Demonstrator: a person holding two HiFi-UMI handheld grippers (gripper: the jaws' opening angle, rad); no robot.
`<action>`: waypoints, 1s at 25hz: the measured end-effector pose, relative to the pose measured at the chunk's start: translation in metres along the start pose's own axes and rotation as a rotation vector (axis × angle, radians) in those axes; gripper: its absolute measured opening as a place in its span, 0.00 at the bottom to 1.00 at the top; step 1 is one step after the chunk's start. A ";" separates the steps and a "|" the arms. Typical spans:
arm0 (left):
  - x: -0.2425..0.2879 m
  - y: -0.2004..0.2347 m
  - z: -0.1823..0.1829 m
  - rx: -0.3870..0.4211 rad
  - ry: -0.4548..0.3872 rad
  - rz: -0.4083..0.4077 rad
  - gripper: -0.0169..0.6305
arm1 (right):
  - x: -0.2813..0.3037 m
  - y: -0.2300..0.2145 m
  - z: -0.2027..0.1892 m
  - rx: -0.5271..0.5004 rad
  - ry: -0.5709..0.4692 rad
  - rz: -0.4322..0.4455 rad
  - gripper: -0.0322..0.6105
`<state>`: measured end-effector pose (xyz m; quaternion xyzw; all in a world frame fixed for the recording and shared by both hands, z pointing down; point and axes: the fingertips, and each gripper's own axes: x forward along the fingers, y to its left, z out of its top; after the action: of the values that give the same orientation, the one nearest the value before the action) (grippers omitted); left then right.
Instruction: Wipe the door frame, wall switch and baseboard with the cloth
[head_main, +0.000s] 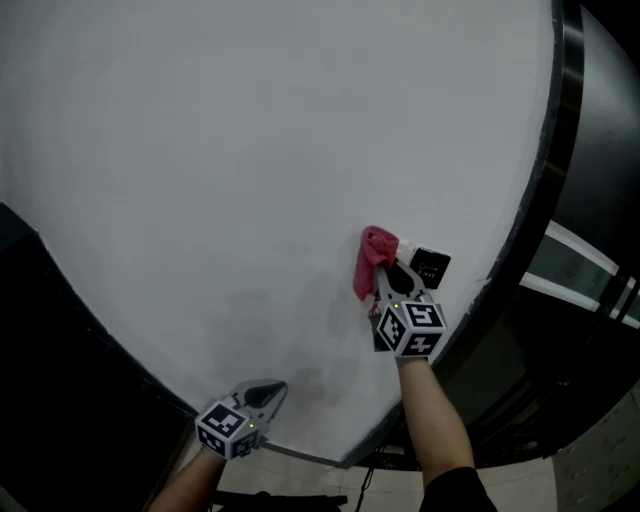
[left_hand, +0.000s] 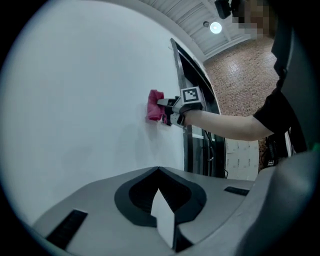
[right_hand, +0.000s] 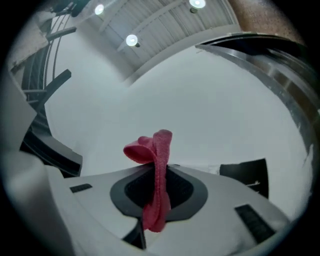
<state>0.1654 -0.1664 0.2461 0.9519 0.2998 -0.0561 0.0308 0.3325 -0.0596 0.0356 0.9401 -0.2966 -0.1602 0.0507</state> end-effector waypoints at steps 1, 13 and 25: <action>0.002 -0.003 0.003 0.000 -0.007 -0.002 0.01 | 0.007 -0.001 -0.006 0.039 0.008 0.002 0.13; -0.006 -0.008 -0.008 -0.020 0.018 0.002 0.01 | 0.008 -0.045 -0.024 0.008 0.021 -0.119 0.13; 0.008 -0.015 -0.007 -0.045 0.017 -0.035 0.01 | -0.019 -0.092 -0.028 0.030 0.039 -0.173 0.13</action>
<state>0.1637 -0.1488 0.2515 0.9459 0.3180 -0.0420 0.0486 0.3770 0.0268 0.0496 0.9658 -0.2155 -0.1412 0.0285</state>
